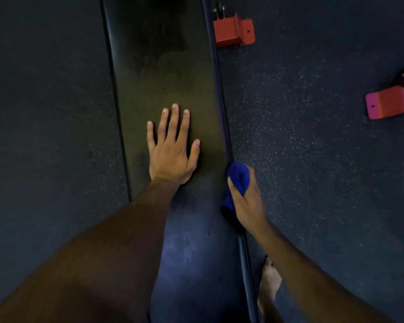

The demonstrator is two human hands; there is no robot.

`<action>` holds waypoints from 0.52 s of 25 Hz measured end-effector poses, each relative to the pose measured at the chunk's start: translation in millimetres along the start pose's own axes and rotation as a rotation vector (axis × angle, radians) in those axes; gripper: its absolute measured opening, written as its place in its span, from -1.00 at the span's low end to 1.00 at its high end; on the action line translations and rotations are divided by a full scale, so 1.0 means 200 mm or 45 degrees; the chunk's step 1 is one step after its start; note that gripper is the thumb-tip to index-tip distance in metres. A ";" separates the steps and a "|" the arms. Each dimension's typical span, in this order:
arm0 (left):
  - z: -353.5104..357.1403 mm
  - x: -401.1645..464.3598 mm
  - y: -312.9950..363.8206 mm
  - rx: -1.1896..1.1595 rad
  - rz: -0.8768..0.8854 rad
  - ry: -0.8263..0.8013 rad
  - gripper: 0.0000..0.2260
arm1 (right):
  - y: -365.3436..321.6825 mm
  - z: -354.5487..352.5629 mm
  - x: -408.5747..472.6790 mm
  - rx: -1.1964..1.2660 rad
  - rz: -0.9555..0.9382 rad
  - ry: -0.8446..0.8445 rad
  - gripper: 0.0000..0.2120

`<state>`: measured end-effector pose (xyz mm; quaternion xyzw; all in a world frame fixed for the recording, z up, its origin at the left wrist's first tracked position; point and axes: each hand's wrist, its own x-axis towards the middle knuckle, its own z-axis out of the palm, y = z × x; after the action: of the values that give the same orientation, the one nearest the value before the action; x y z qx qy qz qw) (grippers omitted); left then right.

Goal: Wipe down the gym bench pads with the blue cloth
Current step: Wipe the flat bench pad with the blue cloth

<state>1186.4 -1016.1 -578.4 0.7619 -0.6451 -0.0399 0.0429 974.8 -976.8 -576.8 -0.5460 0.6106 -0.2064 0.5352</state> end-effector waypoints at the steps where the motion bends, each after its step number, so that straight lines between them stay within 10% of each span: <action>1: 0.00 0.00 0.00 0.006 0.007 0.012 -0.38 | -0.04 0.01 0.11 0.053 0.027 -0.004 -0.75; 7: 0.03 0.00 -0.01 0.031 0.017 0.060 -0.39 | -0.33 0.05 0.75 0.003 -0.075 0.058 -0.71; 13: 0.01 0.00 -0.02 -0.047 0.009 0.045 -0.39 | -0.02 0.02 -0.03 -0.029 0.006 0.058 -0.79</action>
<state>1189.7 -1015.1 -580.6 0.7591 -0.6462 -0.0383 0.0687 978.5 -972.2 -572.8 -0.5455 0.6264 -0.2106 0.5155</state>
